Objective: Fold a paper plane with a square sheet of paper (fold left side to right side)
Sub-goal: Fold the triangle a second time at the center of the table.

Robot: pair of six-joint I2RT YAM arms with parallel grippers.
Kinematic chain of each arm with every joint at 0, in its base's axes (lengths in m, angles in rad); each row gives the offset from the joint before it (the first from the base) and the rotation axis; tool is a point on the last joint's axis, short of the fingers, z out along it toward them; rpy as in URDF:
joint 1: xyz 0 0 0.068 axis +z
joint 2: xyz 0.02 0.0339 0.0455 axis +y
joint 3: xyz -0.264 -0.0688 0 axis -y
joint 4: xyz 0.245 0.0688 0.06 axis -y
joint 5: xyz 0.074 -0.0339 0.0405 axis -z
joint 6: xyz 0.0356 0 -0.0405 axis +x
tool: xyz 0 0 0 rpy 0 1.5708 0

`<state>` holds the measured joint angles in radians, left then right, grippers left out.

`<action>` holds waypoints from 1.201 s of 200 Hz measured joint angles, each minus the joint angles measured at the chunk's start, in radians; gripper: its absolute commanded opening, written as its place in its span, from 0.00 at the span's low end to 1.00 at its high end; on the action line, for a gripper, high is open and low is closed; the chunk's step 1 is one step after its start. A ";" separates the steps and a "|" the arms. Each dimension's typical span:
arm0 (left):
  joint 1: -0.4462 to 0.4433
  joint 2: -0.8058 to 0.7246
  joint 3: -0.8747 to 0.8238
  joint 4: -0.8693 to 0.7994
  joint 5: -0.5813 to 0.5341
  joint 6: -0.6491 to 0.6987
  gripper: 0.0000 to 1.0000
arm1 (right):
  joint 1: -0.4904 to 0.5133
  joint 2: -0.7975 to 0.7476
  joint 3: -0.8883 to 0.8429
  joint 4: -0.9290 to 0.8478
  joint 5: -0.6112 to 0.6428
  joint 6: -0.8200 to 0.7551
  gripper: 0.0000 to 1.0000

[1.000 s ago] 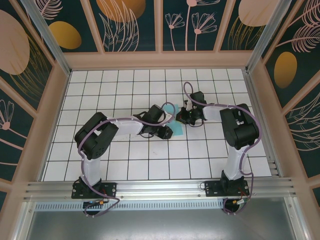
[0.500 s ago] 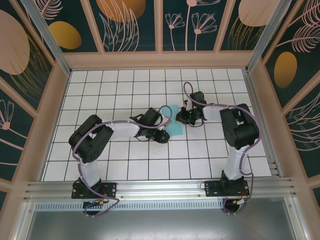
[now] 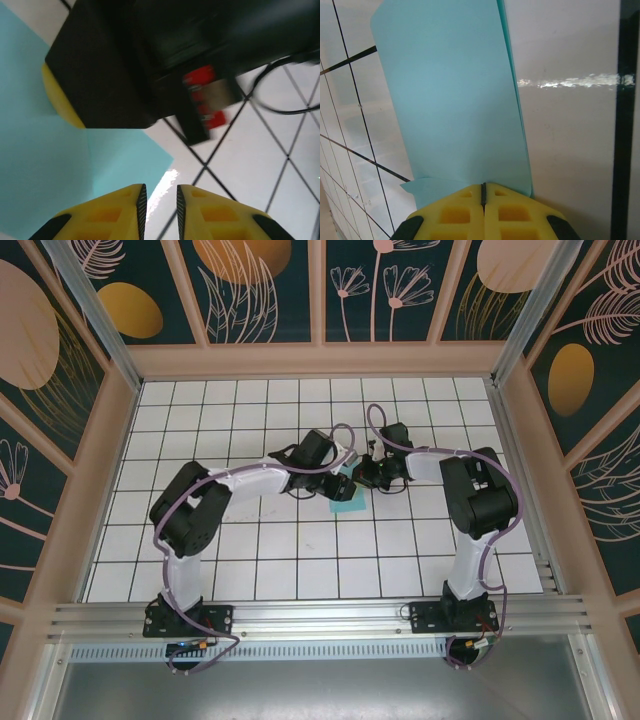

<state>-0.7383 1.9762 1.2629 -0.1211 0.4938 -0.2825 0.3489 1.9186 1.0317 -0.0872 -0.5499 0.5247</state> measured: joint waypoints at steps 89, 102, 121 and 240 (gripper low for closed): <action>0.001 0.053 -0.071 0.056 -0.022 -0.007 0.26 | 0.001 0.000 0.000 0.000 0.000 0.000 0.04; 0.001 0.028 -0.116 0.086 -0.024 -0.013 0.26 | 0.001 0.000 0.000 0.000 0.000 0.000 0.04; 0.002 -0.014 -0.187 0.124 -0.022 -0.028 0.26 | 0.001 0.000 0.000 0.000 0.000 0.000 0.03; 0.098 -0.186 -0.271 0.092 0.046 -0.097 0.45 | -0.002 -0.078 0.000 -0.001 0.019 -0.024 0.36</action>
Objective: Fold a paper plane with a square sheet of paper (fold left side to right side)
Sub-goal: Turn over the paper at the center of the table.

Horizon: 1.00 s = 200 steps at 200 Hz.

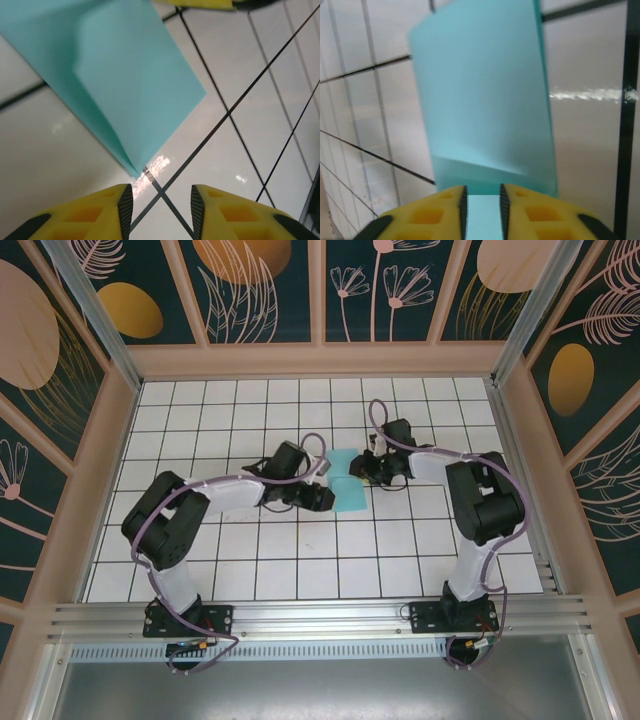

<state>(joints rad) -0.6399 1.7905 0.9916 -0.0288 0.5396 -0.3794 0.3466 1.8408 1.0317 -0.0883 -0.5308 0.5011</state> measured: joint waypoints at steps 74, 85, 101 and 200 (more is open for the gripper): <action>0.096 0.122 0.175 0.010 0.066 -0.015 0.50 | -0.061 -0.232 -0.108 -0.004 0.087 -0.060 0.62; 0.094 0.156 0.198 0.010 0.084 -0.015 0.50 | -0.066 -0.236 -0.142 -0.001 0.086 -0.060 0.62; 0.094 0.208 0.232 0.009 0.112 -0.015 0.49 | -0.066 -0.236 -0.186 0.002 0.085 -0.059 0.62; 0.094 0.297 0.297 0.005 0.182 -0.014 0.11 | -0.066 -0.236 -0.225 0.006 0.056 -0.058 0.62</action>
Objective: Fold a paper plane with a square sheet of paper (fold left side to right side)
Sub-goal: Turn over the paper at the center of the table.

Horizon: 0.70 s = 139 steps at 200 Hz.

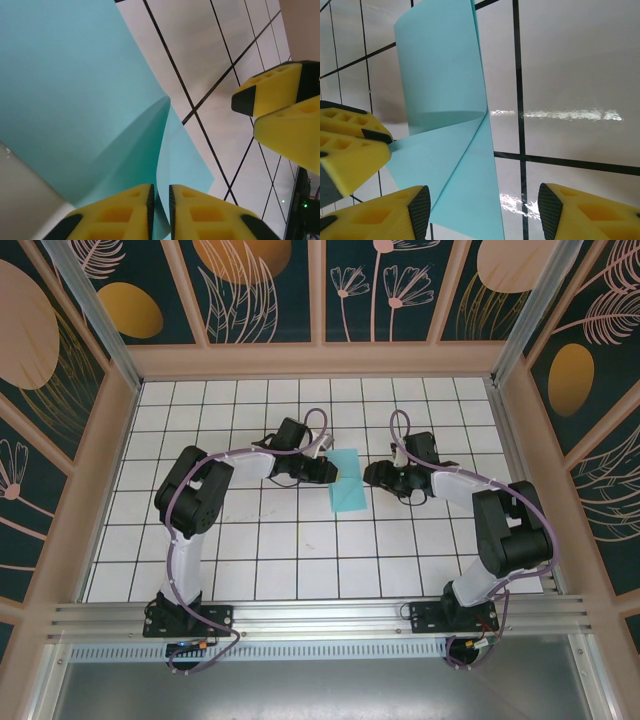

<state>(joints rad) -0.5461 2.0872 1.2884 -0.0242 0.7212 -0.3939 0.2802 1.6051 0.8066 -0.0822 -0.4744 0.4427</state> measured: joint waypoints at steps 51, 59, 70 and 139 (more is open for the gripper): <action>0.012 -0.025 -0.043 0.020 -0.003 -0.009 0.07 | 0.001 0.031 0.000 0.114 -0.109 0.055 0.61; 0.018 -0.035 -0.054 0.021 -0.003 -0.012 0.07 | 0.003 0.044 0.000 0.135 -0.126 0.064 0.61; 0.024 -0.048 -0.063 0.021 -0.003 -0.016 0.07 | 0.007 0.066 0.000 0.163 -0.148 0.080 0.61; 0.038 -0.080 -0.102 0.079 0.004 -0.051 0.08 | 0.045 0.199 0.012 0.302 -0.252 0.167 0.50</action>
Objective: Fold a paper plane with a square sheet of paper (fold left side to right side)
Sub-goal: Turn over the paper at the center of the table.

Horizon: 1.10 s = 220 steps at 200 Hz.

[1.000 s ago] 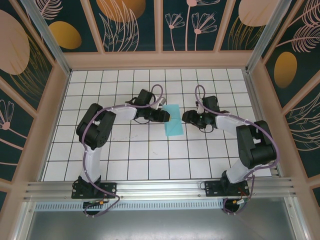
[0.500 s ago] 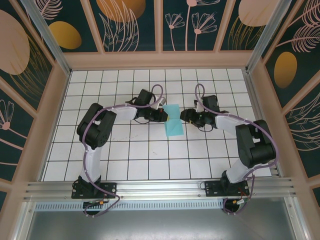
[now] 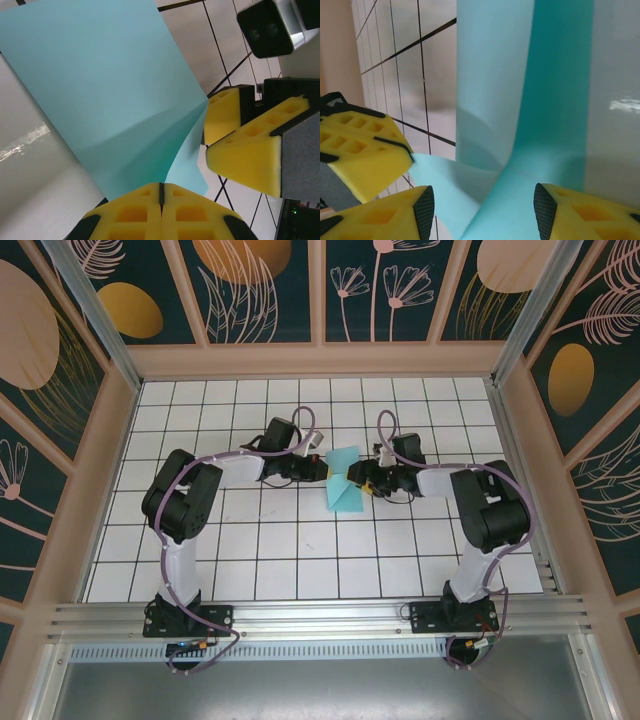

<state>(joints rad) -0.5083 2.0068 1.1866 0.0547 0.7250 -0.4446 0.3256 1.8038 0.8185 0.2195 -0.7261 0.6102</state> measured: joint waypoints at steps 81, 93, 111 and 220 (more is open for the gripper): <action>0.072 -0.160 -0.147 0.063 -0.034 -0.039 0.73 | 0.013 0.038 0.036 0.087 -0.045 0.047 0.00; 0.097 -0.236 -0.190 0.086 -0.043 -0.058 0.80 | 0.002 0.007 0.030 0.097 -0.055 0.047 0.00; 0.125 -0.363 -0.257 0.132 -0.055 -0.089 0.91 | -0.021 -0.061 0.027 0.127 -0.080 0.048 0.00; 0.121 -0.597 -0.392 0.586 0.137 -0.487 0.97 | -0.003 -0.322 0.135 0.363 -0.219 0.196 0.00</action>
<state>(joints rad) -0.3878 1.4094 0.7944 0.6403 0.8623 -0.9314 0.3225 1.4818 0.9531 0.5823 -0.9447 0.8059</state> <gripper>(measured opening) 0.980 0.065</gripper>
